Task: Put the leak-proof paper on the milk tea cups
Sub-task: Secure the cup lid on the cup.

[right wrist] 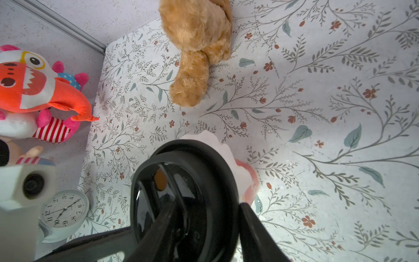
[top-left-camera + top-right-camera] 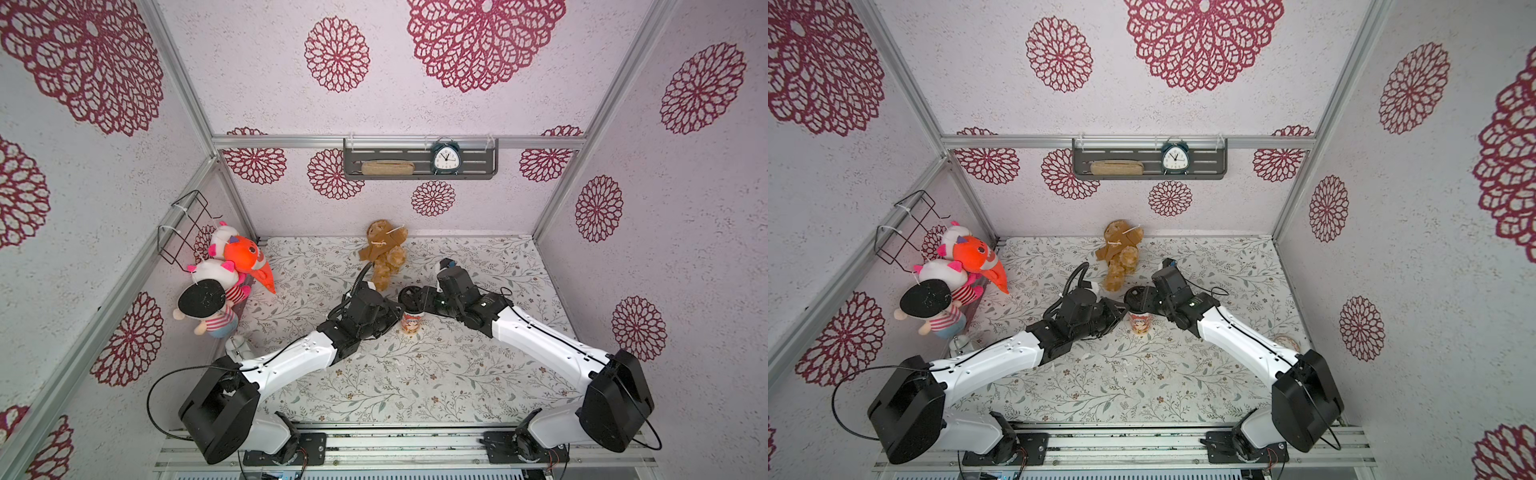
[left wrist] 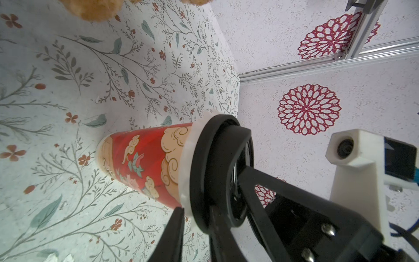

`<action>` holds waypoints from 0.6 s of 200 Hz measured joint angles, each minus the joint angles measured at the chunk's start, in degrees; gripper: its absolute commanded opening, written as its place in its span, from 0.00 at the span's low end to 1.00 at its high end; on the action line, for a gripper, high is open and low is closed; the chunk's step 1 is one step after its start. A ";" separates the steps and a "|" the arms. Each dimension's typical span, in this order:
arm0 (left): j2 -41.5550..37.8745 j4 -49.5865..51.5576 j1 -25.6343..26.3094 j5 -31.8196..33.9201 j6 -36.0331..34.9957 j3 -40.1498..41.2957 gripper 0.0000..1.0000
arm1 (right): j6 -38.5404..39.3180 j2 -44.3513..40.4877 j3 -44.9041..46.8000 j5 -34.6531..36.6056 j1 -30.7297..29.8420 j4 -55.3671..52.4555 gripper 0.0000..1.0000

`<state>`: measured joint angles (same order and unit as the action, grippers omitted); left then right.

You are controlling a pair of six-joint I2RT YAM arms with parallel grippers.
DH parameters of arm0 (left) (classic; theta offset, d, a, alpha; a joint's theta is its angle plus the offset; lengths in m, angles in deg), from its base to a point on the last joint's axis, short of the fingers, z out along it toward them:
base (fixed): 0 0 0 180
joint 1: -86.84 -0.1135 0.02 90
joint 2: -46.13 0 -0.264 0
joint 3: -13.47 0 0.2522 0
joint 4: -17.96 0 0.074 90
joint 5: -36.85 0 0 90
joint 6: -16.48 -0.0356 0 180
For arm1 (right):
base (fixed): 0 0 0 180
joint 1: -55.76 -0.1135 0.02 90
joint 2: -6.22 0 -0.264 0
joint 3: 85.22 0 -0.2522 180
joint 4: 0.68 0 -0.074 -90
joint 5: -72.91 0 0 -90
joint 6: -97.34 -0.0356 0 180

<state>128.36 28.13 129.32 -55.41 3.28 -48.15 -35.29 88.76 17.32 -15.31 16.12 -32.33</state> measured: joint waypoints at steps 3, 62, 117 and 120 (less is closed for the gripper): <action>0.04 -0.11 -0.07 -0.07 0.00 0.04 0.23 | -0.02 0.00 0.00 0.00 0.00 0.00 0.46; -0.22 -6.16 -1.51 -2.36 0.59 3.72 0.25 | 0.09 0.00 0.02 -0.07 0.00 0.02 0.46; 1.14 3.82 -4.44 -5.42 -5.81 -3.13 0.51 | 0.02 0.09 0.02 0.07 0.33 0.35 0.46; 1.40 5.35 -4.61 -5.33 -6.49 -4.17 0.53 | 0.00 0.11 0.02 0.07 0.37 0.39 0.46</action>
<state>129.76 33.48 124.70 -60.74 -3.21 -52.32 -35.29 88.87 17.34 -15.24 16.50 -31.93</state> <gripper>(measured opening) 0.460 0.462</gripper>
